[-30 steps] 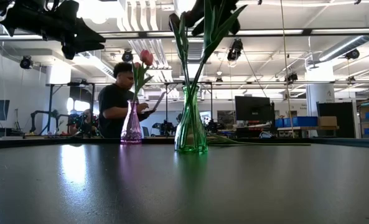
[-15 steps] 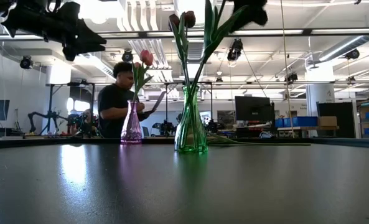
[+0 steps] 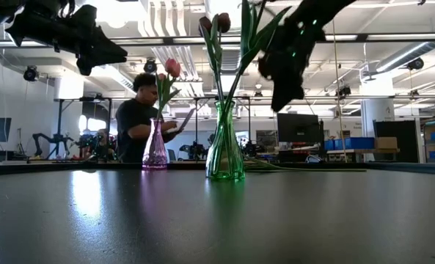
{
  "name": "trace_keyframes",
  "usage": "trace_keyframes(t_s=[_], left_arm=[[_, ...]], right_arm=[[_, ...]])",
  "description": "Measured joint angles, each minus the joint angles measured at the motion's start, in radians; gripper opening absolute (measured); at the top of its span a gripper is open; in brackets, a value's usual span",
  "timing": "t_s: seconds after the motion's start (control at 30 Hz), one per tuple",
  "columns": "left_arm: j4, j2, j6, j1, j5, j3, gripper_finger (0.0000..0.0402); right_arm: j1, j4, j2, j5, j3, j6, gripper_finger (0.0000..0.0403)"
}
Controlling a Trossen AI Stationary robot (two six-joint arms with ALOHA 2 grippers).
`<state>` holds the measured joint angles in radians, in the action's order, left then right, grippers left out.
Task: Sort flowers into vase by color
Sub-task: Put the pink flower into the violet vase
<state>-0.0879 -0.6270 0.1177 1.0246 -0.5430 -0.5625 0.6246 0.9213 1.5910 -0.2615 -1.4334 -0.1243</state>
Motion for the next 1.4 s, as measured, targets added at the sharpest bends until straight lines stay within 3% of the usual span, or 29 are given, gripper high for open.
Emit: trace_keyframes(t_s=[0.27, 0.5, 0.73, 1.0, 1.2, 1.4], left_arm=[[-0.001, 0.000, 0.014, 0.000, 0.000, 0.000, 0.0076], [-0.001, 0.000, 0.023, 0.000, 0.000, 0.000, 0.0076], [-0.001, 0.000, 0.023, 0.000, 0.001, 0.000, 0.0076], [-0.001, 0.000, 0.034, 0.000, 0.001, 0.000, 0.0076], [0.047, 0.000, 0.078, 0.000, 0.000, 0.000, 0.0076], [0.214, -0.009, 0.197, 0.000, -0.029, 0.000, 0.0076]], right_arm=[[0.002, -0.083, 0.226, -0.035, -0.004, -0.041, 0.0172], [0.002, -0.111, 0.356, 0.029, -0.054, -0.063, 0.0196], [0.002, -0.140, 0.421, 0.105, -0.086, -0.071, 0.0154], [0.002, -0.139, 0.409, 0.049, -0.086, -0.059, 0.0021], [0.002, -0.141, 0.282, 0.020, -0.120, -0.009, 0.0011], [0.002, -0.197, 0.088, 0.066, -0.173, 0.069, 0.0010]])
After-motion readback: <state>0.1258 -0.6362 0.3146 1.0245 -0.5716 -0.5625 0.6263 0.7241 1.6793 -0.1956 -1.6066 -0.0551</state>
